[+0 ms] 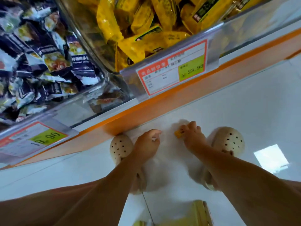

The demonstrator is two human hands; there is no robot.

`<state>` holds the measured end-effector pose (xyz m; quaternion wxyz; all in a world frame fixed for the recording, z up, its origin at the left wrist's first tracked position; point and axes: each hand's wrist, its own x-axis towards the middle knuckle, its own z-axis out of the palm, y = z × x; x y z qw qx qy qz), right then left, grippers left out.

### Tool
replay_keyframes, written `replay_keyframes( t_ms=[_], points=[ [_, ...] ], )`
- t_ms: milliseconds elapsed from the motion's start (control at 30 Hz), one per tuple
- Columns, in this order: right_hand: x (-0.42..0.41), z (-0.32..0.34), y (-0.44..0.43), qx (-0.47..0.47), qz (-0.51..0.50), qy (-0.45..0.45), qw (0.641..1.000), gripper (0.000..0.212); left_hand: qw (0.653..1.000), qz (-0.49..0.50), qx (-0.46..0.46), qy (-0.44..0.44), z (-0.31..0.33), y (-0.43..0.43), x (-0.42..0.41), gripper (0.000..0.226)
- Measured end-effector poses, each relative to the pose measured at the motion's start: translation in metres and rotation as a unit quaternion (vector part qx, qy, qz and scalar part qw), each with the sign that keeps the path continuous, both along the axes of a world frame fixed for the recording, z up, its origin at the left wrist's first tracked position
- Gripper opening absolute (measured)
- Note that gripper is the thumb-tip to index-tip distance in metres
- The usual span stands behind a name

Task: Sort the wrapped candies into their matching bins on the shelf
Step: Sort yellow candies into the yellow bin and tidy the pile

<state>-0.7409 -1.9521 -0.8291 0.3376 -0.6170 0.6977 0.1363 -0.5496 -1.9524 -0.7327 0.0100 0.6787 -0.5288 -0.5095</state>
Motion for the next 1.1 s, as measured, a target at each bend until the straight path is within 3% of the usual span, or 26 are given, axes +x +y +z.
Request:
replay_keyframes(
  t_ms=[100,200,400,567,700,800,867,1100],
  points=[
    [0.004,-0.001,0.006,0.016,-0.049,-0.003,0.999,0.029,1.0,0.009,-0.001,0.013,0.005,-0.001,-0.001,0.032],
    [0.01,0.019,0.01,0.024,-0.126,-0.066,0.99,0.021,0.999,0.02,-0.019,0.032,0.019,-0.001,-0.003,0.031],
    [0.013,0.113,-0.013,-0.089,-0.123,-0.191,0.97,0.026,0.992,-0.002,-0.114,0.047,0.083,-0.01,-0.012,0.022],
    [0.007,0.229,0.0,-0.292,-0.153,-0.29,0.898,0.007,0.966,-0.076,-0.241,0.046,0.174,0.002,-0.018,0.019],
    [0.003,0.319,0.004,-0.412,-0.151,-0.325,0.838,0.014,0.897,-0.039,-0.432,0.087,0.261,0.008,-0.033,0.02],
    [-0.001,0.373,-0.025,-0.491,-0.118,-0.324,0.8,0.014,0.839,-0.019,-0.54,0.066,0.31,-0.013,-0.036,0.021],
    [-0.004,0.398,-0.052,-0.517,-0.083,-0.302,0.796,0.013,0.819,-0.023,-0.574,0.016,0.324,-0.036,-0.03,0.024],
    [-0.017,0.398,-0.139,-0.497,0.054,-0.088,0.861,0.033,0.806,-0.086,-0.544,-0.218,0.323,-0.115,-0.015,0.053]
  ],
)
